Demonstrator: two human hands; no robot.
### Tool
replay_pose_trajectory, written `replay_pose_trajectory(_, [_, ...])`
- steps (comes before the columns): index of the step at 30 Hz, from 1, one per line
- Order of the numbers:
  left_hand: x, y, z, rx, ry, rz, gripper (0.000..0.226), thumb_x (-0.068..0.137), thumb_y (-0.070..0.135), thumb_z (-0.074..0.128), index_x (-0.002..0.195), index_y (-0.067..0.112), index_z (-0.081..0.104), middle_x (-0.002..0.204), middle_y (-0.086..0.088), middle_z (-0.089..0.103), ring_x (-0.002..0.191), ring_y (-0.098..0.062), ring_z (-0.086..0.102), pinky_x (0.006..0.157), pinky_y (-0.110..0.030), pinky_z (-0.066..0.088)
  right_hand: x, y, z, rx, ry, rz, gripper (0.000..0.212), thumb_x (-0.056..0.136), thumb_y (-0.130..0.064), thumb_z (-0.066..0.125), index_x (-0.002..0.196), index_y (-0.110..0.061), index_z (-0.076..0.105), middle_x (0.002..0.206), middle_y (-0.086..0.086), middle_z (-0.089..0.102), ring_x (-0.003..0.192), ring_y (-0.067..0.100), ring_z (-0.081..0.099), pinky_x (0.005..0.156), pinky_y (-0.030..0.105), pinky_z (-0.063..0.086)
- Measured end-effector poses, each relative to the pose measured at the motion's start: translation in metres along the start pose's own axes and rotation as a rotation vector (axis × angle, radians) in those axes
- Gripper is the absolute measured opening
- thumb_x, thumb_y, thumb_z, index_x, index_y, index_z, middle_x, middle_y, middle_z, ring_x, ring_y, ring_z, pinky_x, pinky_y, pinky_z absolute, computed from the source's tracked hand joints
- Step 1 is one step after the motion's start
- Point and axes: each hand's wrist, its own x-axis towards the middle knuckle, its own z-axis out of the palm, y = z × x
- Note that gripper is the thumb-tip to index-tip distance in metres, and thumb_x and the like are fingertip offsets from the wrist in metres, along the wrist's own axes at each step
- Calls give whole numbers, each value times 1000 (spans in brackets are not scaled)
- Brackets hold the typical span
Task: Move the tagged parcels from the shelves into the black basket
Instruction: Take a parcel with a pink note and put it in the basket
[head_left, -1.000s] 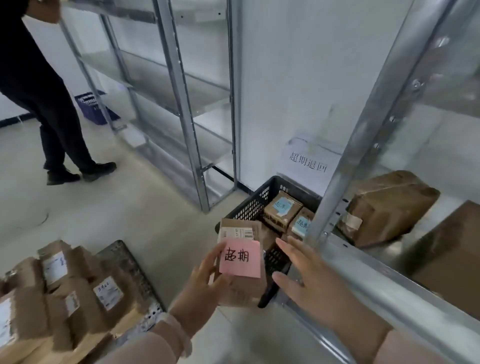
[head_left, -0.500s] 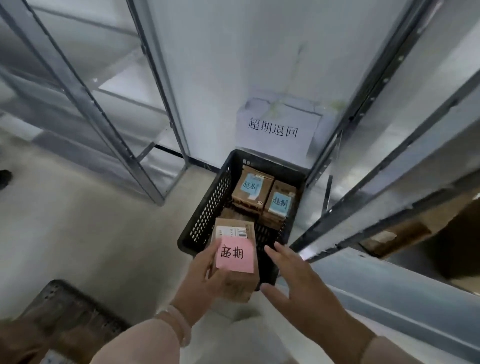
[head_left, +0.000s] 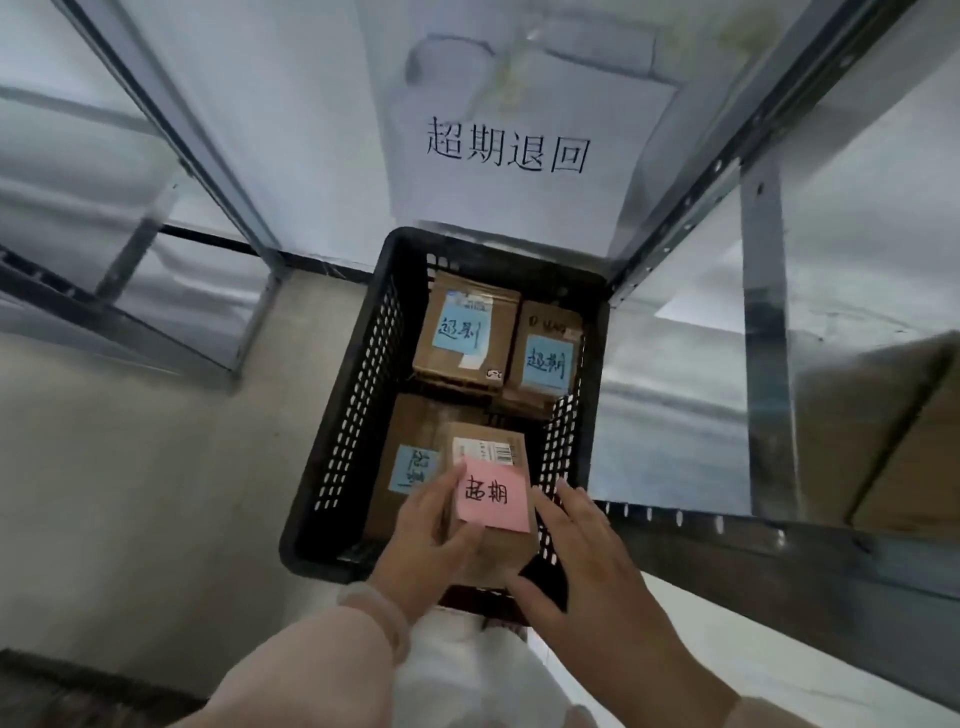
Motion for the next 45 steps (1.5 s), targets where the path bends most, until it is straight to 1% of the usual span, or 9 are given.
replay_pose_trajectory(3, [47, -17, 10, 78, -36, -14, 57, 88, 33, 63, 128, 62, 35, 143, 4, 33, 127, -14, 40, 108, -35, 40, 23, 10, 19, 30, 32, 60, 73, 91, -54, 46, 148, -46, 1, 155, -26, -10, 137, -9, -16, 111, 19, -2])
replay_pose_trajectory(5, [77, -26, 16, 120, -70, -21, 59, 92, 27, 62, 135, 57, 34, 140, 5, 33, 126, -15, 41, 107, -36, 42, 38, 15, 31, 41, 63, 78, 72, 92, -53, 46, 149, -45, 3, 155, -26, -8, 137, -10, -16, 111, 17, -3])
replay_pose_trajectory(16, [155, -78, 48, 244, -191, 20, 61, 94, 36, 59, 145, 49, 28, 148, 9, 42, 134, -10, 40, 113, -41, 37, 66, 40, 79, 121, 167, 164, 67, 83, -60, 37, 146, -47, 17, 144, -41, -4, 137, -17, -7, 100, 1, -1])
replay_pose_trajectory(21, [133, -70, 33, 440, -239, 43, 66, 95, 36, 56, 152, 36, 22, 156, 6, 30, 141, -13, 33, 117, -40, 31, 50, 36, 87, 57, 205, 186, 71, 82, -63, 29, 148, -37, 26, 151, -27, 8, 142, -8, -3, 110, 7, -3])
replay_pose_trajectory(26, [74, -19, 4, 640, -227, 240, 66, 96, 43, 53, 153, 35, 20, 159, 12, 22, 146, -8, 20, 120, -34, 20, 19, 11, 73, 9, 252, 195, 75, 79, -68, 21, 149, -41, 16, 154, -22, 4, 140, -7, -11, 106, 10, -14])
replay_pose_trajectory(29, [26, 24, -11, 760, -200, 401, 62, 96, 44, 51, 152, 33, 25, 159, 10, 25, 145, -10, 21, 119, -35, 22, -17, -13, 52, 16, 297, 214, 75, 79, -67, 23, 148, -40, 19, 157, -15, 12, 144, 2, 0, 110, 17, -7])
replay_pose_trajectory(35, [-68, 109, -17, 913, -79, 781, 60, 88, 49, 46, 142, 24, 48, 147, -1, 47, 136, -20, 41, 110, -40, 34, -100, -41, -4, -98, 415, 184, 70, 88, -54, 52, 149, -31, 26, 158, -6, 21, 147, 14, 10, 119, 32, 3])
replay_pose_trajectory(39, [-131, 157, 10, 946, -47, 995, 56, 87, 49, 45, 136, 24, 53, 142, -1, 52, 132, -23, 47, 110, -45, 39, -166, -39, -34, -161, 536, 195, 67, 87, -50, 60, 146, -32, 32, 154, -6, 30, 145, 15, 21, 114, 27, 4])
replay_pose_trajectory(45, [-231, 198, 102, 967, -106, 1309, 52, 91, 45, 48, 139, 25, 51, 145, 0, 50, 134, -20, 42, 113, -32, 22, -297, 3, -69, -214, 725, 249, 70, 84, -58, 57, 146, -34, 32, 154, -7, 31, 145, 16, 23, 117, 33, 14])
